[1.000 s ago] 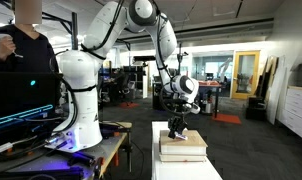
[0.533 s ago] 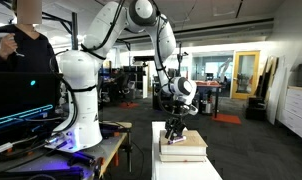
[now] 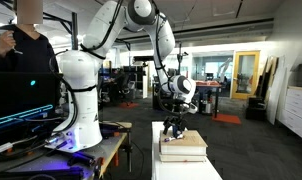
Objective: Remove the marker from the cup and put it on the book
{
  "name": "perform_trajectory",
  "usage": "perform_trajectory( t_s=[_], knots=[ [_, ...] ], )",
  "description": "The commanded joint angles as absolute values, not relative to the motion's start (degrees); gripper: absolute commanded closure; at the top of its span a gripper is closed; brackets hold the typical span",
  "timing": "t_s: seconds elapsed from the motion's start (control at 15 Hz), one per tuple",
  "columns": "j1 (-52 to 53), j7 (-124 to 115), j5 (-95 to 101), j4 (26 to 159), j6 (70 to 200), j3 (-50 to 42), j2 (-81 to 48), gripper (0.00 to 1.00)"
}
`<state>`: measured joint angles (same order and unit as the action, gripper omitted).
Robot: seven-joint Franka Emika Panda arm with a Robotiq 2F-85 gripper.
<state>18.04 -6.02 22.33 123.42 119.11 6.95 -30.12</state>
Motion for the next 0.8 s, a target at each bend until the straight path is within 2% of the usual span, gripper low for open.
perform_trajectory(
  t_s=[0.0, 0.6, 0.73],
  knots=[
    [18.3, -8.05, 23.79, 125.97, 119.35, 6.48, -26.59, 0.0],
    [16.23, -5.58, 20.42, 119.66, 110.2, 6.5, -27.98, 0.0],
    [16.42, -6.16, 21.73, 120.51, 112.51, 6.65, -28.47, 0.0]
  ],
)
